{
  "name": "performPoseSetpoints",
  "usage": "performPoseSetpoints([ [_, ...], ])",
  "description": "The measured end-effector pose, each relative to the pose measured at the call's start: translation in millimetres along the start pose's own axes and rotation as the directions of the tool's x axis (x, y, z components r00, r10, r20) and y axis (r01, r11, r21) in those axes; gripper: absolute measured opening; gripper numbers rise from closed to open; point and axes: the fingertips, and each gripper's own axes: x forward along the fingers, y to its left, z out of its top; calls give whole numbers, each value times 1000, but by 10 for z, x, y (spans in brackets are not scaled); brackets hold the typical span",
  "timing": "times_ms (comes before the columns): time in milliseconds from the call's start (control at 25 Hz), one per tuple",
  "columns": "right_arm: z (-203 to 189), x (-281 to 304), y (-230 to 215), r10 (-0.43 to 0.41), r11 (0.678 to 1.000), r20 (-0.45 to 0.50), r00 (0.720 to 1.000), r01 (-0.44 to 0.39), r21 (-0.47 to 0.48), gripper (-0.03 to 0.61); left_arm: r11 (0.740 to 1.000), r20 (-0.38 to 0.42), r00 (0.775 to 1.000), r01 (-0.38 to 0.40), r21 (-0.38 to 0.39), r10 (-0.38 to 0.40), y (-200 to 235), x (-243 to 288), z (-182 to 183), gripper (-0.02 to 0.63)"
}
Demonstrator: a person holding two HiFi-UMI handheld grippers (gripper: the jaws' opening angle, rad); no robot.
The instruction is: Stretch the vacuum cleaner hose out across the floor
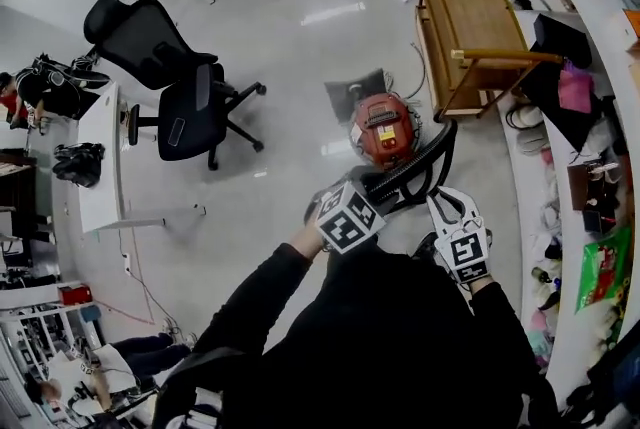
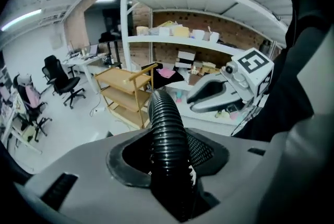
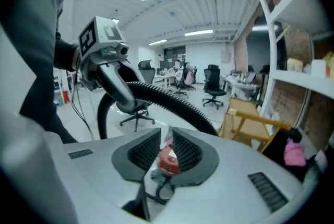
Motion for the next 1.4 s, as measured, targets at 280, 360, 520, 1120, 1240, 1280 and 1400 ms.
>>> performPoseSetpoints([
  [280, -75, -806, -608, -149, 749, 3, 989, 115, -653, 325, 969, -49, 999, 2, 247, 10, -1007, 411, 542, 187],
  [360, -265, -865, -701, -172, 700, -53, 984, 84, -709, 325, 954, -35, 999, 36, 296, -27, -1224, 476, 724, 187],
  [520, -587, -931, -755, -204, 676, -122, 971, 50, -735, 198, 887, -17, 992, 116, 446, -121, -1763, 540, 1066, 187],
  [1120, -640, -1378, -372, -405, 768, -218, 888, 201, -608, 114, 919, 116, 923, -380, 110, 368, -769, -280, -1114, 311],
  [1240, -555, -1443, -206, -455, 765, -224, 862, 249, -594, 114, 945, 85, 956, -258, -203, 280, -767, -125, -1748, 311],
  [1280, -530, -1463, -148, -469, 765, -228, 853, 263, -588, 115, 902, 187, 963, -98, -420, 192, -796, -152, -1824, 311],
  [1400, -487, -1536, 56, -494, 771, -236, 837, 297, -563, 115, 306, 728, 676, 673, -673, 114, -897, -451, -1614, 310],
])
